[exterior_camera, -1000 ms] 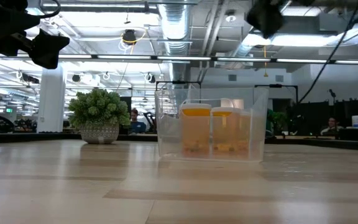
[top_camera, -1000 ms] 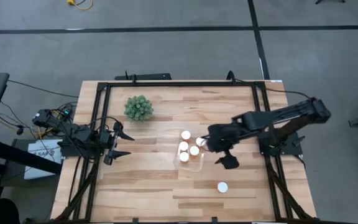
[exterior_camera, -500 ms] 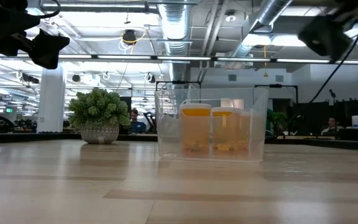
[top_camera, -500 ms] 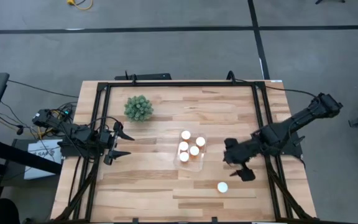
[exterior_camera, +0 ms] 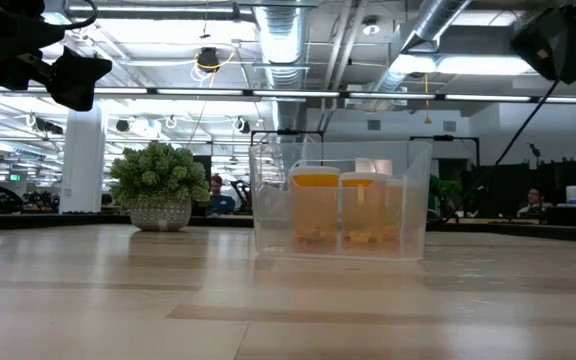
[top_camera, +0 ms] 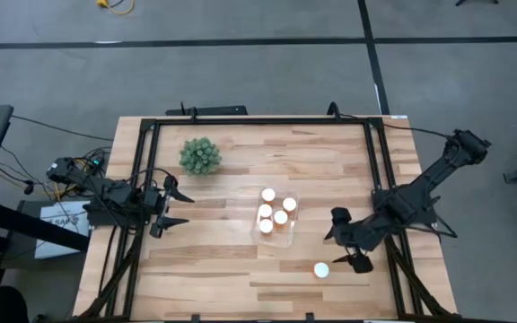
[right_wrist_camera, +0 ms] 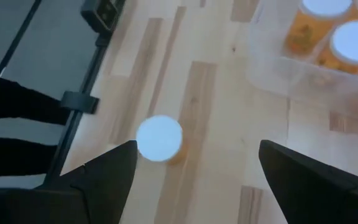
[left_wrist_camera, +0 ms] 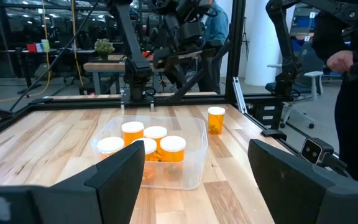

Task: Pick and place pill bottles into a basket
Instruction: Put the orange medicine bottle into the transparent bin

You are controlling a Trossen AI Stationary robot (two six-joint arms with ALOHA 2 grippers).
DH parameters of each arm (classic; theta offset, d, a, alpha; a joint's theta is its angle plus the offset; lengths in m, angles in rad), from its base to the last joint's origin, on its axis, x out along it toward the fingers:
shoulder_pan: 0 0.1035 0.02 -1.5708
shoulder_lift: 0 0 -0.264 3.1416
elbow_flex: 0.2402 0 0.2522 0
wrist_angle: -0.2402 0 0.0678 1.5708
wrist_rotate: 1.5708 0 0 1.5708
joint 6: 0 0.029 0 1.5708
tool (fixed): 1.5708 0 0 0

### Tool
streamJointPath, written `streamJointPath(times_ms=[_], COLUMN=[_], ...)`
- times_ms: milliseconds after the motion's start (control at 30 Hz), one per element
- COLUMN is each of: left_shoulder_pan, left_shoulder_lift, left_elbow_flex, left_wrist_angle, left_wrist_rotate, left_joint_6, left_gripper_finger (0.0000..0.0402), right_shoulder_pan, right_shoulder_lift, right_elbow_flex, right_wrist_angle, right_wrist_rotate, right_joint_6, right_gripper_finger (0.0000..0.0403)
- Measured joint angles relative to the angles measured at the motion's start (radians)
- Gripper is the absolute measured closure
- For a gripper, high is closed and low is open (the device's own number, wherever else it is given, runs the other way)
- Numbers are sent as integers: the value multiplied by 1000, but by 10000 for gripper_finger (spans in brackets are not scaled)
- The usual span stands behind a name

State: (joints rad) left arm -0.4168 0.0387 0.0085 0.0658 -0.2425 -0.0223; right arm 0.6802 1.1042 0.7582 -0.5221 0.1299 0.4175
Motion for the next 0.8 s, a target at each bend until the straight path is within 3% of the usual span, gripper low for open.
streamJointPath(times_ms=[300, 433, 800], left_shoulder_pan=[0, 0, 0], left_shoulder_lift=[0, 0, 0], left_elbow_flex=[0, 0, 0], left_wrist_angle=[0, 0, 0], left_wrist_rotate=[0, 0, 0], left_joint_6=[0, 0, 0], left_gripper_finger=[125, 125, 125], right_shoulder_pan=[1, 33, 38], right_shoulder_lift=[69, 86, 95], right_elbow_flex=[0, 0, -30], right_wrist_angle=[10, 39, 61], right_wrist_rotate=[-23, -99, -107], right_joint_6=[20, -133, -321], right_gripper_finger=[73, 74, 74])
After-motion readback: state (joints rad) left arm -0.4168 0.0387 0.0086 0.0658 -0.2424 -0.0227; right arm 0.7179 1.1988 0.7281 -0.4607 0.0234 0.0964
